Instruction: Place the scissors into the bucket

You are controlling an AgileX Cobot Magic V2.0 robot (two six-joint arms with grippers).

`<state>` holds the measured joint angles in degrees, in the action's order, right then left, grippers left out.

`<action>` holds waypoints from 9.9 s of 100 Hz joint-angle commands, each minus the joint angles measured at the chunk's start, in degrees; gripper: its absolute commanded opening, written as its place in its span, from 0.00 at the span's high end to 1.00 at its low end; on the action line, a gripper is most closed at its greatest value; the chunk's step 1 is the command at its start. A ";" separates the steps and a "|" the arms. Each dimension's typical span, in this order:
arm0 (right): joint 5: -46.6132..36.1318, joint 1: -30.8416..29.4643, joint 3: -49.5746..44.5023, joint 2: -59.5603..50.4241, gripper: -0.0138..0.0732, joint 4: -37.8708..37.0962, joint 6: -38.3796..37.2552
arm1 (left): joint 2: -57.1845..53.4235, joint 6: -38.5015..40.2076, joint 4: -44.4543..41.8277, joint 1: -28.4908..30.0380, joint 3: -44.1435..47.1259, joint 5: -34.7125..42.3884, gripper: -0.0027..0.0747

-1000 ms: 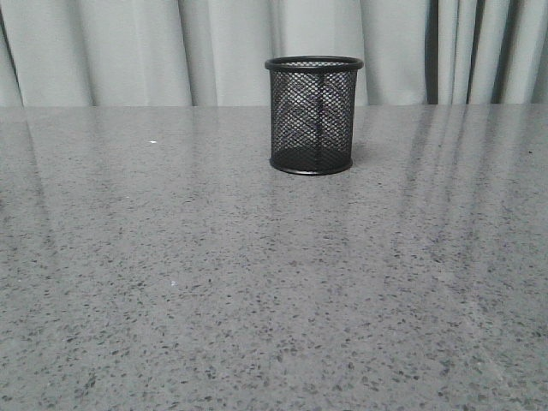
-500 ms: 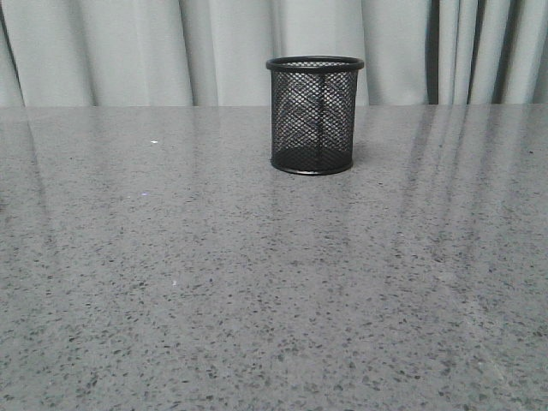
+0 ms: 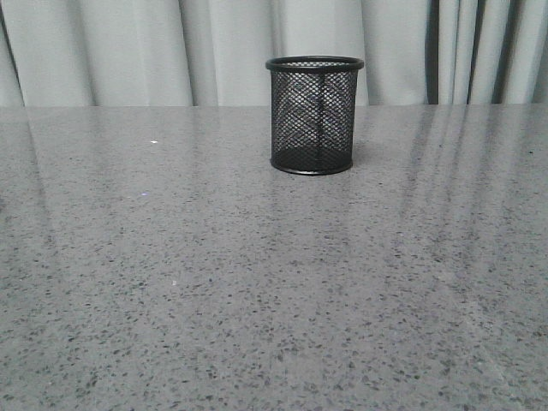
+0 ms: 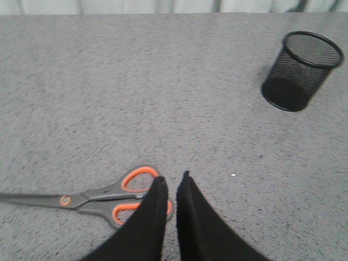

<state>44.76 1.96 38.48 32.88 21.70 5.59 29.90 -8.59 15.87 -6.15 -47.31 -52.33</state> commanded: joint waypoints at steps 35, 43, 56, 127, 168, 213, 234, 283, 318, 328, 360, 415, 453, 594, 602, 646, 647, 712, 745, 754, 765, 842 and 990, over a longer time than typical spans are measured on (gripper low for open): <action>-2.82 1.11 1.91 0.61 0.38 0.42 0.99 | 7.98 -4.79 3.17 0.26 -4.79 -3.56 0.54; -2.82 1.70 1.91 0.61 0.38 0.42 0.99 | 11.89 -8.20 1.97 0.26 -7.86 -6.45 0.54; -2.82 2.58 1.91 0.61 0.38 0.42 1.12 | 19.74 -15.46 0.20 0.26 -13.57 -12.24 0.54; -1.57 10.02 1.91 0.61 0.38 -0.01 5.13 | 44.65 -64.19 -12.54 0.26 -25.39 -19.59 0.54; -1.49 10.32 1.91 0.61 0.38 -0.01 5.55 | 47.34 -66.93 -16.71 0.26 -17.71 -19.59 0.53; -1.41 10.32 1.91 0.61 0.38 -0.01 5.55 | 51.79 -68.23 -17.22 0.26 -16.97 -19.59 0.53; -1.26 10.32 1.91 0.61 0.38 -0.01 5.55 | 53.77 -68.23 -18.57 0.26 -16.97 -17.41 0.53; -1.37 10.32 1.91 0.74 0.38 -0.01 5.55 | 55.36 -69.25 -22.03 0.26 -16.97 -14.33 0.53; -1.36 10.32 1.91 1.25 0.38 -0.01 5.55 | 57.21 -72.13 -20.31 0.26 -16.97 -14.14 0.53; -1.36 10.32 1.91 1.25 0.38 -0.01 5.55 | 57.21 -72.77 -19.38 0.26 -16.97 -14.14 0.53; -1.57 10.32 1.91 1.25 0.38 -0.01 5.55 | 58.36 -72.26 -18.07 0.26 -16.97 -13.63 0.85; -2.76 10.32 1.91 1.25 0.38 0.22 5.55 | 50.87 -59.78 -18.03 -0.14 -17.61 -11.69 0.99; -8.69 10.32 1.91 1.25 0.38 10.47 7.55 | 36.22 -53.17 -20.78 -5.53 -26.58 -10.25 0.99; 5.74 10.32 25.86 29.26 0.38 55.61 38.97 | 45.04 -17.67 -40.21 -53.51 -42.13 -3.77 0.99; 5.97 10.32 25.86 30.63 0.38 55.71 38.97 | 45.43 -16.82 -40.36 -53.51 -42.13 -3.30 0.99; 4.59 10.32 25.86 33.20 0.91 55.96 41.10 | 45.61 -16.82 -40.46 -53.39 -42.13 -3.99 0.79; 4.58 10.32 25.86 33.20 0.91 55.96 41.10 | 45.61 -16.82 -40.46 -53.39 -42.13 -4.12 0.77; -3.78 10.07 35.75 33.69 0.89 29.83 27.43 | 40.55 -3.21 -31.75 -23.12 -48.93 -4.88 0.33; 10.03 10.07 50.22 42.29 0.89 1.32 9.79 | 36.39 -3.21 -19.12 -4.56 -48.93 -5.93 0.33; 14.40 10.07 52.49 44.95 0.89 -0.08 9.79 | 35.96 -3.21 -18.06 -2.55 -48.93 -6.28 0.33; 14.94 10.28 53.38 46.99 0.89 -0.19 9.79 | 35.96 -3.21 -17.94 -2.27 -48.93 -7.58 0.33; 10.40 13.10 53.38 54.77 0.84 0.03 10.85 | 36.72 -3.31 -17.93 -2.27 -48.93 -7.25 0.33; -27.97 9.49 19.16 15.38 0.92 -1.25 10.94 | 16.74 -3.66 -13.04 -2.27 -11.53 34.70 0.99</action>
<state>28.82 11.86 63.73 53.58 19.87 15.79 52.87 -12.53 0.49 -8.49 -66.26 -30.53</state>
